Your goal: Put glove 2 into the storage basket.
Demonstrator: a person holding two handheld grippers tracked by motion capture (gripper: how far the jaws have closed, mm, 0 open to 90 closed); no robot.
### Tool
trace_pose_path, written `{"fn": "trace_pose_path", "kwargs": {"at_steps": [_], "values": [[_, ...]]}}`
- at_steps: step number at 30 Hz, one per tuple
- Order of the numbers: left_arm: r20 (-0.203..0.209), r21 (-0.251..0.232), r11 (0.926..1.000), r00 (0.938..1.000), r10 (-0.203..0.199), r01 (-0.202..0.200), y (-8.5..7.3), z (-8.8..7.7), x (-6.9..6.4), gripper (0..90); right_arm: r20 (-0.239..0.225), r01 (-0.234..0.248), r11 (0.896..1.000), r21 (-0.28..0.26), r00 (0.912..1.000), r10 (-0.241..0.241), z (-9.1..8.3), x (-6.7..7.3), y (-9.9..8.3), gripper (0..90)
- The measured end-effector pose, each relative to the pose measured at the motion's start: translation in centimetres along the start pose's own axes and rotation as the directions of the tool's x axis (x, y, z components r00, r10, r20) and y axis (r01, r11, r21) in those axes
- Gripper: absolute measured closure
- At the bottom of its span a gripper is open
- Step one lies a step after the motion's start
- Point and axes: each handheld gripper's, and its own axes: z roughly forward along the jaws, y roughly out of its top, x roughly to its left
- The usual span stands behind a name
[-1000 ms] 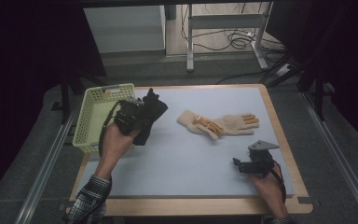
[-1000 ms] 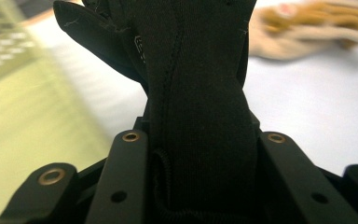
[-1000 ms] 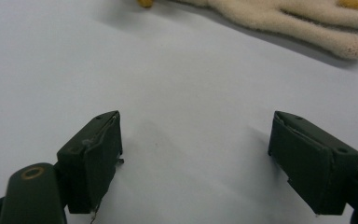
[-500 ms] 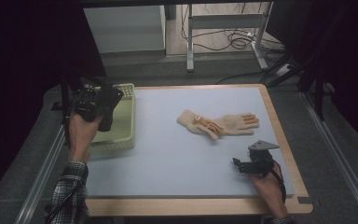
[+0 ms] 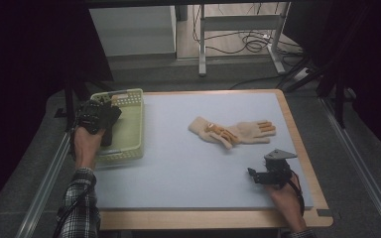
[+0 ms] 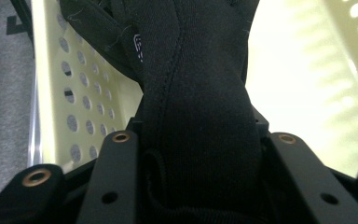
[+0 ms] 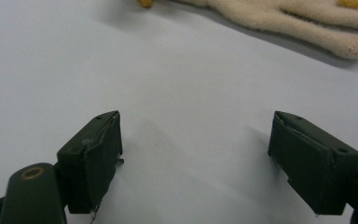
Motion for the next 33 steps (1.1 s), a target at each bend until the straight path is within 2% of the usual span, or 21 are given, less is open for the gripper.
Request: {"fn": "trace_pose_path", "kwargs": {"at_steps": [3, 5, 9, 12, 16, 20, 23, 30, 33], "values": [[-0.044, 0.043, 0.9990, 0.9989, 0.015, -0.013, 0.2, 0.7, -0.2, 45.3, 0.000, 0.000, 1.000, 0.000, 1.0000, 0.000, 0.0, 0.0, 0.0, 17.1], [-0.060, 0.052, 0.9986, 0.9980, 0.018, -0.015, 0.2, 0.9, -0.1, 34.7, 0.000, 0.001, 1.000, 0.000, 1.0000, -0.001, 0.0, 0.0, 0.0, 17.1], [-0.052, 0.023, 0.9997, 0.9986, -0.001, 0.002, 0.3, 0.0, 0.2, 20.9, 0.000, 0.000, 1.000, 0.000, 1.0000, 0.000, 0.0, 0.0, 0.0, 17.2], [-0.047, 0.006, 1.0000, 0.9989, -0.002, 0.002, 0.3, -0.9, 0.4, 17.9, 0.001, 0.001, 1.000, 0.000, 1.0000, -0.001, 0.0, 0.0, 0.0, 17.2], [0.014, -0.050, 0.9988, 0.9999, 0.001, 0.000, -0.1, -2.1, 0.4, 16.9, 0.001, 0.001, 1.000, 0.000, 1.0000, -0.001, 0.0, 0.0, 0.0, 17.2], [0.097, -0.104, 0.9946, 0.9952, 0.011, -0.001, -0.7, -2.9, 0.1, 13.3, 0.001, 0.001, 1.000, 0.000, 1.0000, -0.001, 0.0, 0.0, 0.0, 17.1], [0.144, -0.140, 0.9902, 0.9893, 0.022, -0.001, -1.2, -3.3, -0.3, 13.4, 0.001, 0.002, 1.000, 0.000, 1.0000, -0.002, 0.0, 0.0, 0.0, 17.2], [0.194, -0.188, 0.9802, 0.9759, 0.100, -0.063, -1.8, -4.7, -2.6, 17.9, 0.001, 0.001, 1.000, 0.001, 1.0000, -0.001, 0.0, 0.0, 0.0, 17.1], [0.231, -0.224, 0.9715, 0.9644, 0.130, -0.077, -2.1, -5.5, -4.1, 16.6, 0.001, 0.002, 1.000, 0.001, 1.0000, -0.002, 0.0, 0.0, 0.0, 17.1]]}}
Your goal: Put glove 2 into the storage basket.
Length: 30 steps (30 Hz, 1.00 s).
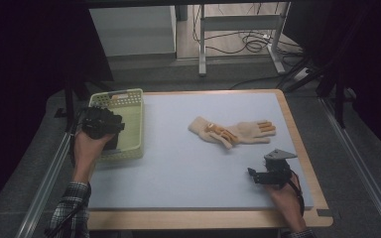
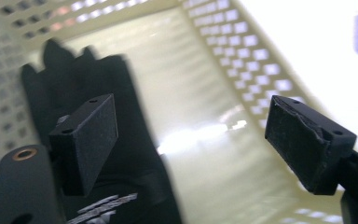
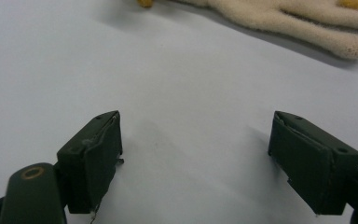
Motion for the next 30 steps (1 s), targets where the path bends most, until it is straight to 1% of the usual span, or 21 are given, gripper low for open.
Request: {"fn": "trace_pose_path", "kwargs": {"at_steps": [2, 4, 6, 9, 10, 12, 16, 18, 19, 21, 22, 23, 25, 26, 27, 28, 30], "values": [[0.033, -0.019, 0.9996, 0.9992, 0.021, -0.020, 0.0, -0.2, -1.1, 14.7, 0.000, 0.000, 1.000, 0.000, 1.0000, 0.000, 0.0, 0.0, 0.0, 17.2], [0.051, -0.035, 0.9983, 0.9975, 0.049, -0.047, -0.1, -0.5, -2.3, 12.6, 0.000, 0.000, 1.000, 0.000, 1.0000, 0.000, 0.0, 0.0, 0.0, 17.1], [0.075, -0.052, 0.9958, 0.9941, 0.079, -0.075, -0.3, -0.8, -3.5, 10.3, 0.000, 0.000, 1.000, 0.000, 1.0000, 0.000, 0.0, 0.0, 0.0, 17.1], [0.105, -0.070, 0.9910, 0.9871, 0.121, -0.115, -0.7, -1.2, -5.4, 6.8, 0.000, 0.000, 1.000, 0.000, 1.0000, 0.000, 0.0, 0.0, 0.0, 17.2], [0.114, -0.074, 0.9888, 0.9839, 0.138, -0.130, -0.9, -1.4, -6.0, 5.9, 0.000, 0.001, 1.000, 0.002, 1.0000, -0.001, 0.0, 0.0, 0.0, 17.1], [0.138, -0.084, 0.9831, 0.9751, 0.174, -0.163, -1.3, -1.7, -7.4, 4.4, 0.000, 0.001, 1.000, 0.002, 1.0000, -0.001, 0.0, 0.0, 0.0, 17.2], [0.189, -0.117, 0.9702, 0.9543, 0.231, -0.212, -2.5, -2.5, -10.1, 2.7, 0.000, 0.001, 1.000, 0.002, 1.0000, -0.001, 0.0, 0.0, 0.0, 17.1], [0.216, -0.138, 0.9604, 0.9390, 0.268, -0.242, -3.4, -2.7, -11.6, 2.3, -0.001, 0.003, 1.000, 0.002, 1.0000, -0.003, 0.0, 0.0, 0.0, 17.2], [0.223, -0.142, 0.9573, 0.9341, 0.279, -0.252, -3.7, -2.8, -12.0, 2.2, -0.001, 0.001, 1.000, 0.002, 1.0000, -0.001, 0.0, 0.0, 0.0, 17.1], [0.234, -0.157, 0.9478, 0.9219, 0.309, -0.278, -4.7, -2.8, -13.2, 1.8, -0.001, 0.001, 1.000, 0.002, 1.0000, -0.001, 0.0, 0.0, 0.0, 17.2], [0.234, -0.157, 0.9478, 0.9219, 0.309, -0.278, -4.7, -2.8, -13.2, 1.8, -0.001, 0.001, 1.000, 0.002, 1.0000, -0.001, 0.0, 0.0, 0.0, 17.2], [0.229, -0.161, 0.9381, 0.9130, 0.338, -0.307, -5.8, -2.5, -14.3, 1.6, -0.001, 0.001, 1.000, 0.003, 1.0000, -0.001, 0.0, 0.0, 0.0, 17.2], [0.223, -0.160, 0.9312, 0.9070, 0.357, -0.328, -6.9, -1.9, -15.1, 1.4, -0.001, 0.001, 1.000, 0.004, 1.0000, -0.001, 0.0, 0.0, 0.0, 17.1], [0.217, -0.151, 0.9273, 0.9036, 0.369, -0.342, -7.5, -1.6, -15.5, 1.4, -0.001, 0.002, 1.000, 0.005, 1.0000, -0.002, 0.0, 0.0, 0.0, 16.6], [0.208, -0.143, 0.9237, 0.9016, 0.379, -0.356, -8.1, -1.2, -15.7, 1.3, -0.003, 0.003, 1.000, 0.007, 1.0000, -0.003, 0.0, 0.0, 0.1, 16.3], [0.200, -0.136, 0.9226, 0.9019, 0.383, -0.361, -8.6, -0.8, -15.9, 1.2, -0.004, 0.002, 1.000, 0.008, 1.0000, -0.002, 0.0, 0.0, 0.1, 16.1], [0.206, -0.122, 0.9273, 0.9049, 0.372, -0.354, -9.6, 0.1, -16.0, 1.2, -0.002, -0.002, 1.000, 0.010, 1.0000, 0.002, 0.0, 0.0, 0.1, 16.0]]}}
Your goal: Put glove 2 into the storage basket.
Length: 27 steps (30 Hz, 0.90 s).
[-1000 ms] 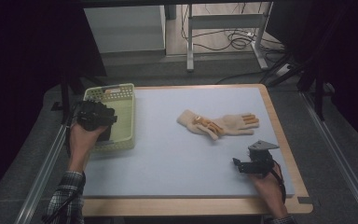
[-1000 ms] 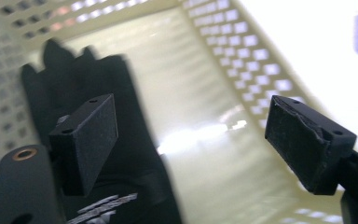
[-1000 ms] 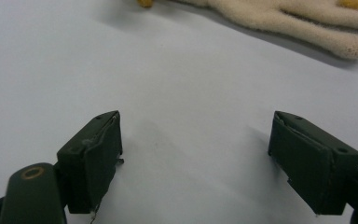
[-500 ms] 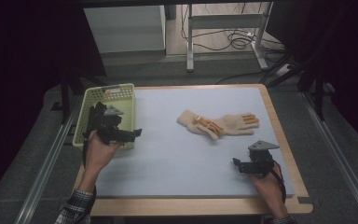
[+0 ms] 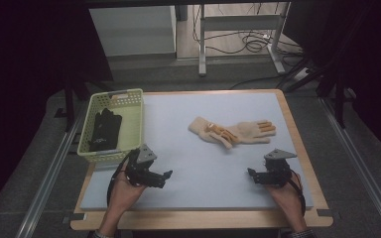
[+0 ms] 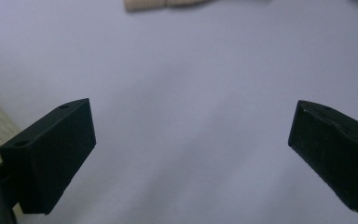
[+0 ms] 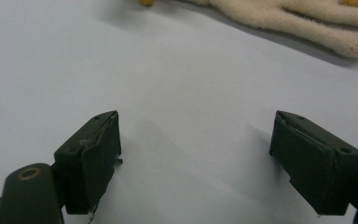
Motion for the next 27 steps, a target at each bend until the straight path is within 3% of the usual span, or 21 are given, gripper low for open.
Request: {"fn": "trace_pose_path", "kwargs": {"at_steps": [9, 10, 13, 19, 27], "values": [[-0.056, 0.084, 0.9956, 0.9978, -0.035, 0.040, -4.0, 2.6, 0.5, 1.1, 0.008, -0.025, 1.000, 0.015, 0.9997, 0.025, 0.1, 0.1, 0.3, 16.6], [-0.043, 0.072, 0.9957, 0.9975, -0.056, 0.059, -4.2, 2.7, 0.6, 0.3, 0.010, -0.033, 0.999, 0.020, 0.9994, 0.033, 0.1, 0.1, 0.4, 16.6], [-0.018, 0.081, 0.9910, 0.9942, -0.106, 0.107, -4.4, 2.8, 1.1, 0.2, -0.001, -0.069, 0.997, 0.018, 0.9976, 0.069, 0.2, -0.2, 0.9, 16.7], [-0.016, 0.079, 0.9908, 0.9940, -0.109, 0.109, -4.4, 2.8, 1.2, 0.0, -0.007, -0.110, 0.994, -0.002, 0.9939, 0.110, 1.0, -1.1, 2.8, 16.7], [-0.018, 0.073, 0.9911, 0.9937, -0.110, 0.111, -4.5, 2.8, 1.1, 0.0, 0.072, -0.113, 0.993, -0.034, 0.9907, 0.115, 2.8, -3.1, 7.2, 16.7]]}}
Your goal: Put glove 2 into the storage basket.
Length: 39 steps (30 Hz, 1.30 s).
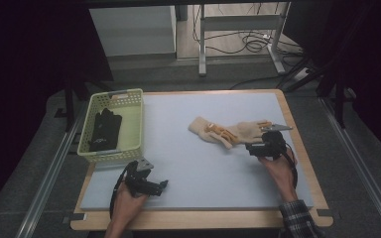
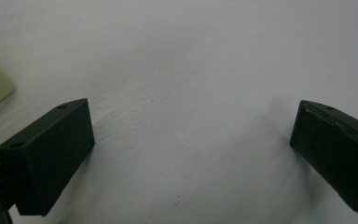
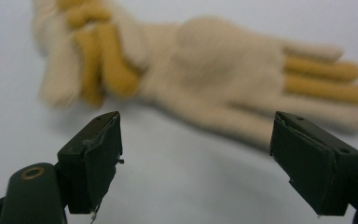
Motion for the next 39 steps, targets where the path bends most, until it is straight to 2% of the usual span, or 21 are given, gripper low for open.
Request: {"fn": "trace_pose_path", "kwargs": {"at_steps": [3, 7, 11, 13, 14, 17, 19, 20, 22, 26, 32, 39], "values": [[0.000, -0.001, 1.0000, 1.0000, -0.001, 0.001, 0.0, 0.0, 0.0, 0.2, 0.033, -0.029, 1.000, -0.012, 0.9990, 0.029, 1.3, -0.8, 1.5, 16.6], [-0.001, -0.001, 1.0000, 1.0000, -0.001, 0.001, 0.0, 0.0, 0.0, 0.2, 0.074, -0.070, 0.997, 0.008, 0.9948, 0.070, 3.7, -1.6, 2.6, 12.7], [-0.001, -0.002, 1.0000, 1.0000, 0.000, 0.000, 0.0, 0.0, 0.0, 0.3, 0.120, -0.077, 0.994, 0.071, 0.9904, 0.068, 6.2, -2.0, 2.5, 9.6], [-0.001, -0.003, 1.0000, 1.0000, -0.001, 0.001, 0.0, 0.0, 0.0, 0.3, 0.130, -0.079, 0.994, 0.075, 0.9891, 0.069, 6.7, -2.0, 2.3, 12.2], [-0.001, -0.003, 1.0000, 1.0000, 0.000, 0.000, 0.0, 0.0, 0.0, 0.3, 0.133, -0.077, 0.994, 0.075, 0.9889, 0.066, 6.7, -1.9, 2.2, 18.6], [-0.002, -0.003, 1.0000, 1.0000, -0.001, 0.001, 0.0, 0.0, 0.0, 0.3, 0.110, -0.056, 0.996, 0.070, 0.9927, 0.049, 6.1, -1.4, 2.2, 46.6], [-0.002, -0.003, 1.0000, 1.0000, 0.000, 0.000, 0.0, 0.0, 0.0, 0.3, 0.105, -0.056, 0.996, 0.067, 0.9933, 0.049, 5.9, -1.3, 2.1, 61.5], [-0.002, -0.003, 1.0000, 1.0000, 0.000, 0.000, 0.0, 0.0, 0.0, 0.4, 0.098, -0.058, 0.996, 0.062, 0.9938, 0.052, 5.7, -1.3, 2.1, 68.7], [-0.001, -0.003, 1.0000, 1.0000, -0.001, 0.001, 0.0, 0.0, 0.0, 0.4, 0.079, -0.059, 0.997, 0.058, 0.9954, 0.055, 5.4, -1.7, 1.9, 77.0], [-0.001, -0.004, 1.0000, 1.0000, -0.003, 0.003, 0.0, 0.0, 0.0, 0.4, 0.087, -0.039, 0.999, 0.034, 0.9955, 0.036, 4.0, -2.3, 2.0, 79.1], [-0.002, -0.003, 1.0000, 1.0000, -0.001, 0.001, 0.0, 0.0, 0.0, 0.4, 0.078, -0.008, 1.000, -0.020, 0.9969, 0.010, 1.0, -2.6, 2.7, 79.7], [-0.002, -0.002, 1.0000, 1.0000, -0.001, 0.001, 0.0, 0.0, 0.0, 0.5, 0.036, 0.035, 0.996, -0.084, 0.9988, -0.033, -3.3, -2.3, 4.1, 79.6]]}}
